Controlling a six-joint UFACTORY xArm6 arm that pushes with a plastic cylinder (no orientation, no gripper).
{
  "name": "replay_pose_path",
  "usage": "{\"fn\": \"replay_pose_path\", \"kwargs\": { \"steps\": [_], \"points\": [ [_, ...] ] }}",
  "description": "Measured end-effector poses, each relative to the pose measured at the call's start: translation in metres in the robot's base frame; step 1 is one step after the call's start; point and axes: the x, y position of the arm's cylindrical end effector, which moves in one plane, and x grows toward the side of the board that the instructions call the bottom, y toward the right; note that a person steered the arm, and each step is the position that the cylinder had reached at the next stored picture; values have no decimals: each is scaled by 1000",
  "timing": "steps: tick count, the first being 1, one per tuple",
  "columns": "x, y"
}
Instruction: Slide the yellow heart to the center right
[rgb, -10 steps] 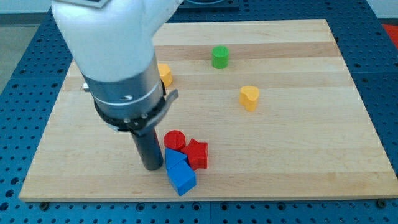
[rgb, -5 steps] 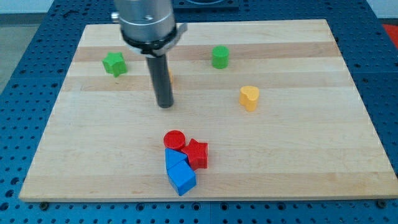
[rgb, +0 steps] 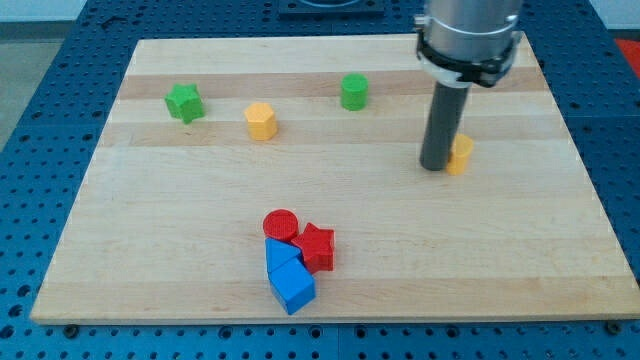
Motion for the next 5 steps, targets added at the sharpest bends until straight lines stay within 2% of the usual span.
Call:
{"fn": "replay_pose_path", "kwargs": {
  "steps": [1,3,5],
  "points": [
    [-4,26],
    [-20,22],
    [-24,46]
  ]
}}
